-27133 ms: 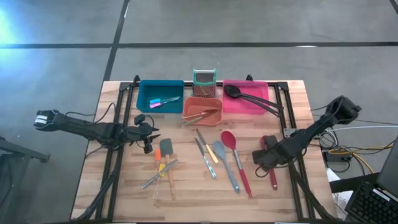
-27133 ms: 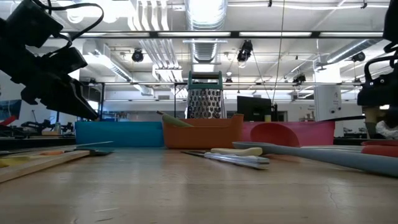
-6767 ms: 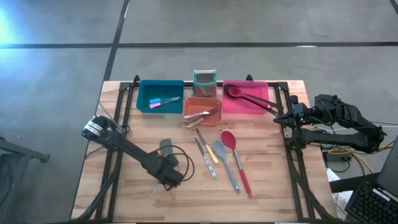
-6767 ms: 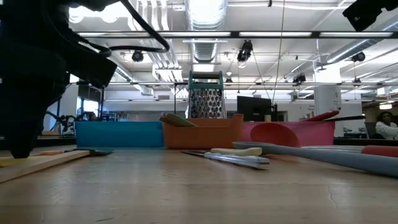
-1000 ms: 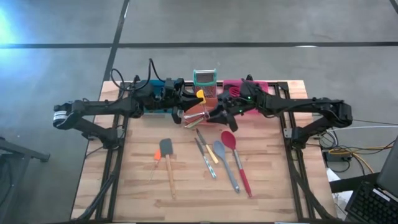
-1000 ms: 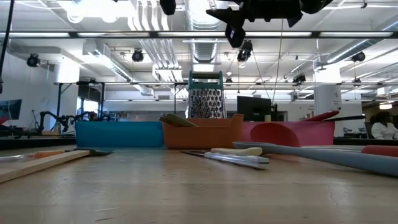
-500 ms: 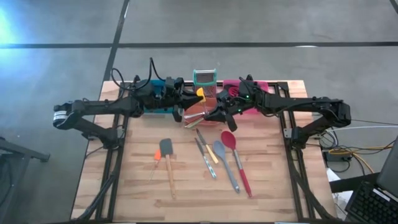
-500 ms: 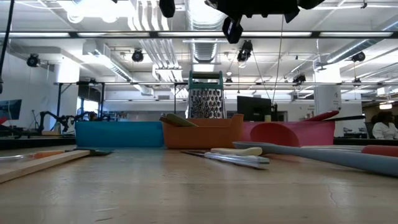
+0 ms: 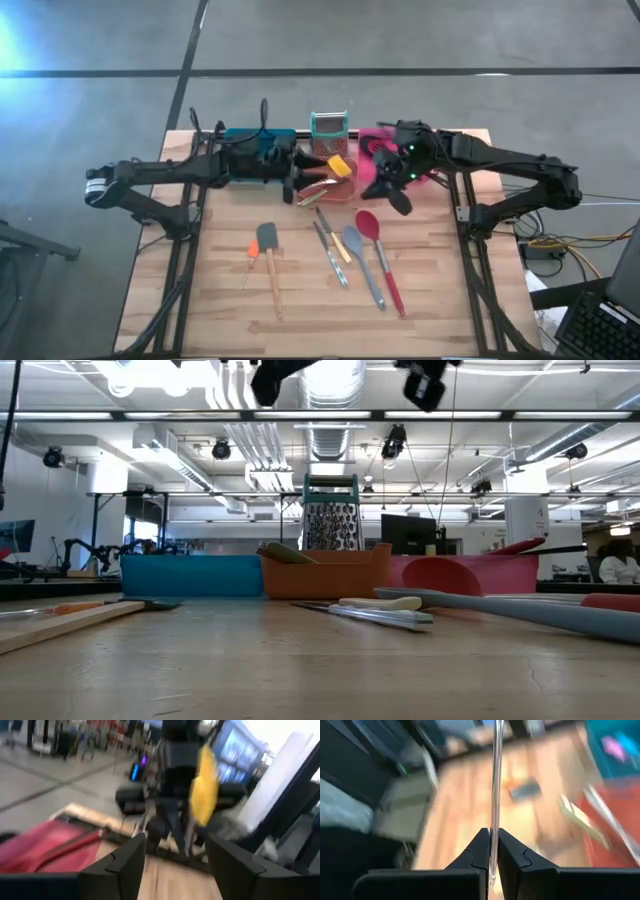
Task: Pick & Place Kitchen Items
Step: Put the yellow spatula into the blue bin
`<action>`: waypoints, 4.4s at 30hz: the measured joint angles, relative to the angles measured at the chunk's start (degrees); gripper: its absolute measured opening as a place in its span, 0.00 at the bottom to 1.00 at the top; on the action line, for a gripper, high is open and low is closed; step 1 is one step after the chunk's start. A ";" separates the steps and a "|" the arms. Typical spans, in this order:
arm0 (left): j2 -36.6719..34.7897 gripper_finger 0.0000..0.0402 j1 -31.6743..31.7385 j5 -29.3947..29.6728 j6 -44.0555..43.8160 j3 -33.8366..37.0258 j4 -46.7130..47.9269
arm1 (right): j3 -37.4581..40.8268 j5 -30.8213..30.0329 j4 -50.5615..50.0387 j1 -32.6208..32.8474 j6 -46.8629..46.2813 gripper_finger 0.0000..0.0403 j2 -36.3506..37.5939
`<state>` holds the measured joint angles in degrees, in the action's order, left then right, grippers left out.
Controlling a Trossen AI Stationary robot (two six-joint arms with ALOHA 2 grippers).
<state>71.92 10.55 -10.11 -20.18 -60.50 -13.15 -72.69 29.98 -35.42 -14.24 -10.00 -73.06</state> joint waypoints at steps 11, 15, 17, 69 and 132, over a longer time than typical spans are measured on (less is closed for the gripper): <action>1.52 0.54 -0.02 2.87 11.81 -12.62 33.66 | -2.97 -13.56 -25.96 0.57 3.44 0.03 -0.63; 4.58 0.54 0.00 5.13 15.45 -18.62 40.41 | -2.93 -13.64 -25.88 1.34 4.57 0.03 -2.25; 6.75 0.54 0.00 5.49 17.00 -21.93 43.36 | -2.93 -13.61 -25.85 1.56 5.03 0.03 -3.12; 26.73 0.07 -0.22 -2.44 21.69 -40.60 50.51 | -2.83 -13.70 -20.91 1.90 6.18 0.03 -5.05; 6.01 0.07 42.78 -2.66 12.83 11.55 37.06 | -2.08 -13.62 -22.41 1.86 0.04 0.15 -4.28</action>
<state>77.93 53.32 -12.77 -7.35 -48.95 23.91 -74.76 16.36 -57.83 -12.38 -9.96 -77.34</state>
